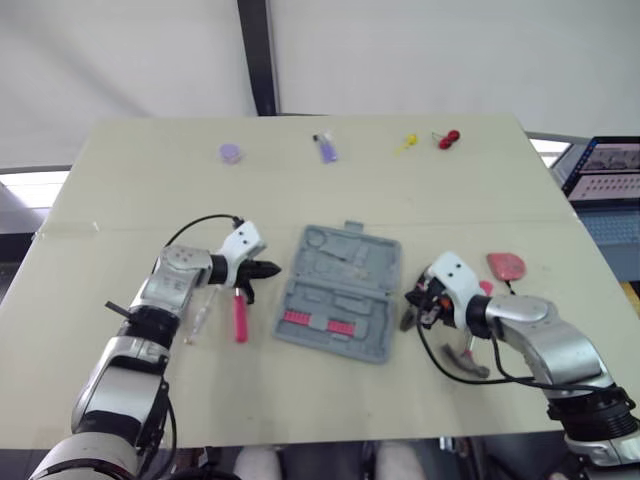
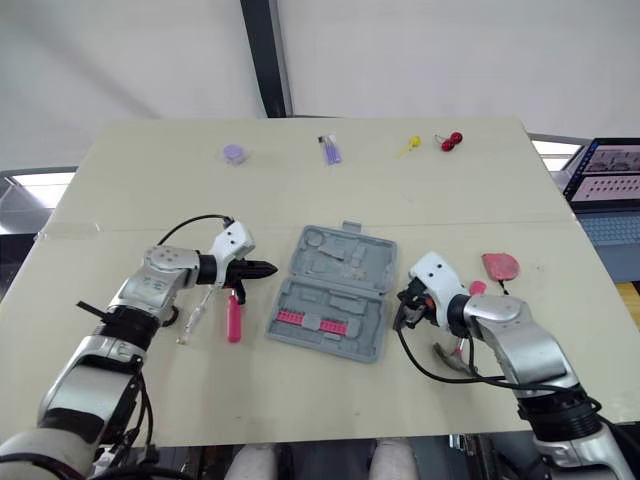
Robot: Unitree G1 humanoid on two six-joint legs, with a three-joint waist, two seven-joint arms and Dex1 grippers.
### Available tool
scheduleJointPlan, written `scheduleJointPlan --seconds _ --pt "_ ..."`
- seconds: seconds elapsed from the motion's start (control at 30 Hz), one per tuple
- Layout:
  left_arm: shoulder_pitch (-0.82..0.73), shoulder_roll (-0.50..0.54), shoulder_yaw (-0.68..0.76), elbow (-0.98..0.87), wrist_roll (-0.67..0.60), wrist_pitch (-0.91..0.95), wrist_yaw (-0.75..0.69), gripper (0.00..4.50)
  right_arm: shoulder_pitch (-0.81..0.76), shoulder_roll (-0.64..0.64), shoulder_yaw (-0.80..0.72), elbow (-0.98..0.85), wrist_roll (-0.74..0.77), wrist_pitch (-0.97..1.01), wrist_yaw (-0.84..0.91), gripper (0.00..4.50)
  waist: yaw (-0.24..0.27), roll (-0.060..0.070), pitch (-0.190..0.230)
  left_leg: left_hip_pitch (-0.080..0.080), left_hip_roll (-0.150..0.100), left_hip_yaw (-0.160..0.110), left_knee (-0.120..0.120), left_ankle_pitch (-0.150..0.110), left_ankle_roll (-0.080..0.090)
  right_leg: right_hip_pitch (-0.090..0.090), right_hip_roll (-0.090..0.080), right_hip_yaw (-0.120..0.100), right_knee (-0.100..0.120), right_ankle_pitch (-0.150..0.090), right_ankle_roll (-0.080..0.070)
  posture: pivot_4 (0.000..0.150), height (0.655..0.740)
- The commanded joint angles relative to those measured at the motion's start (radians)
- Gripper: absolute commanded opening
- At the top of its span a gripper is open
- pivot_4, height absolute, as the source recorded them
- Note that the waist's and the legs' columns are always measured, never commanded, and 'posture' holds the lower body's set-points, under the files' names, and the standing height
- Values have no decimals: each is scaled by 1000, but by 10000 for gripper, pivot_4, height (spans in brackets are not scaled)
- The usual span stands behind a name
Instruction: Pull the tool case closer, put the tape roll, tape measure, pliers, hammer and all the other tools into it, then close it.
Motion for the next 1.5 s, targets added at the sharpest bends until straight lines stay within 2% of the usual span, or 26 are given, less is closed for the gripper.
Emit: scheduleJointPlan --seconds 0.03,0.37,1.0,1.13,1.5 --pt "-49 -17 2 65 32 -58 19 429 -19 20 19 -34 -20 20 -30 352 0 0 0 0 0 0 0 0 0 0 0 0 0 0 0 1500 7400" --pt "-97 -94 24 195 45 -119 40 429 -53 40 34 -4 -35 24 -25 352 -2 0 0 -1 0 -1 0 0 0 0 0 -1 0 0 0 1500 7400" --pt "-68 -110 26 173 52 -110 6 429 -59 85 63 37 -51 -4 -23 352 -4 0 0 -1 0 -2 0 0 0 0 0 -1 0 0 0 1500 7400" --pt "0 -79 3 72 61 -99 -33 429 -53 99 61 41 -31 -34 11 352 -15 0 0 -1 0 -2 0 0 0 0 0 -1 0 0 0 1500 7400" --pt "306 86 -46 -470 43 115 -142 429 33 31 71 -47 24 -71 174 352 -24 0 0 0 0 -3 -1 0 0 0 0 -1 0 0 0 1500 7400"
